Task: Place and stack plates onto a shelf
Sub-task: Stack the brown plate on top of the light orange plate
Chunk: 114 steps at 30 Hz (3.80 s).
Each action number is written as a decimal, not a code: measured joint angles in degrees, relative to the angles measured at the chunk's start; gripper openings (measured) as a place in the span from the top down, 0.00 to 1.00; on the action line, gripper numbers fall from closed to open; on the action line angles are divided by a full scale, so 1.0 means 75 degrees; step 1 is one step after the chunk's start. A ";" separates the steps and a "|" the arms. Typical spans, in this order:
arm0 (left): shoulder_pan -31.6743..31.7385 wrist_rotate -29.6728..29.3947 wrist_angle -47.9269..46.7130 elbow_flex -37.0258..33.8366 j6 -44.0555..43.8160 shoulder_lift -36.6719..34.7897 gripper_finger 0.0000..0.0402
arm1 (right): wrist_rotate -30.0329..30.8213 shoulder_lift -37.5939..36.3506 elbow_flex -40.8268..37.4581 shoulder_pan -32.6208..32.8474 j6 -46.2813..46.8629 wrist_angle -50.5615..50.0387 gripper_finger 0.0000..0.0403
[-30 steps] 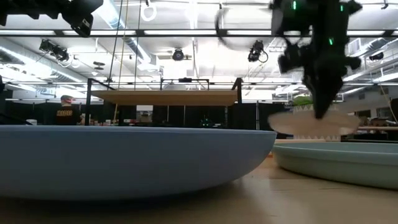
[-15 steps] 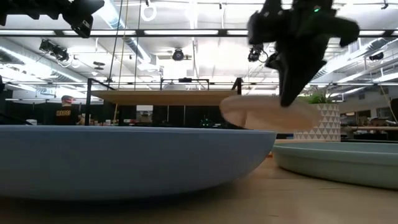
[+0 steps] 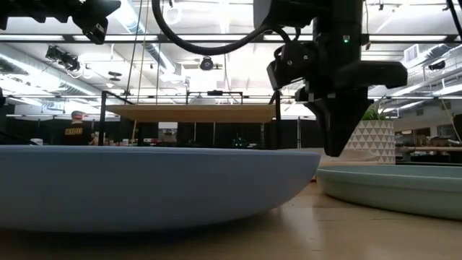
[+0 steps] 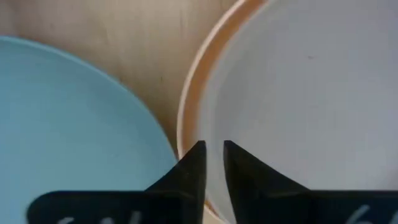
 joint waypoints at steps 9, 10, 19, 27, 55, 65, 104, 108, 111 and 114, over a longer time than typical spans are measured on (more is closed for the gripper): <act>0.0002 0.0000 -0.0033 0.0000 0.0009 0.0003 0.61 | -0.0029 -0.0536 0.0143 0.0072 0.0669 -0.0478 0.64; 0.0002 0.0000 -0.0063 0.0000 0.0009 0.0003 0.61 | -0.0090 -0.0650 0.0146 0.0117 0.0756 -0.0491 0.63; 0.0003 0.0006 -0.0469 0.0000 -0.0141 0.0003 0.61 | 0.0014 -0.1353 -0.0849 0.0050 0.1544 -0.0629 0.66; 0.0000 0.0009 -0.0766 -0.0003 -0.0601 0.0003 0.61 | -0.0453 -0.1581 -0.1357 0.0730 0.3289 -0.0384 0.66; 0.0003 0.0003 -0.0866 -0.0003 -0.0408 0.0003 0.61 | -0.2610 -0.1947 -0.3276 0.2935 0.4997 0.0658 0.73; 0.0003 0.0006 -0.0868 -0.0003 -0.0396 0.0006 0.61 | -0.2548 -0.1937 -0.3366 0.2935 0.5095 0.0711 0.86; 0.0003 0.0006 -0.0921 -0.0003 -0.0525 0.0017 0.61 | -0.0496 -0.4031 -0.3307 0.1997 0.5405 0.0152 0.98; 0.0001 -0.0001 -0.0917 -0.0003 -0.0523 0.0017 0.61 | -0.0413 -0.4047 -0.3305 0.1051 0.5497 0.0333 0.98; 0.0003 -0.0085 -0.0912 -0.0003 -0.0523 0.0017 0.61 | -0.0620 -0.4022 -0.3305 0.0251 0.5424 0.0423 0.98; 0.0003 -0.0133 -0.0912 -0.0003 -0.0500 0.0017 0.61 | -0.0779 -0.4019 -0.3188 -0.0516 0.5096 0.0346 0.98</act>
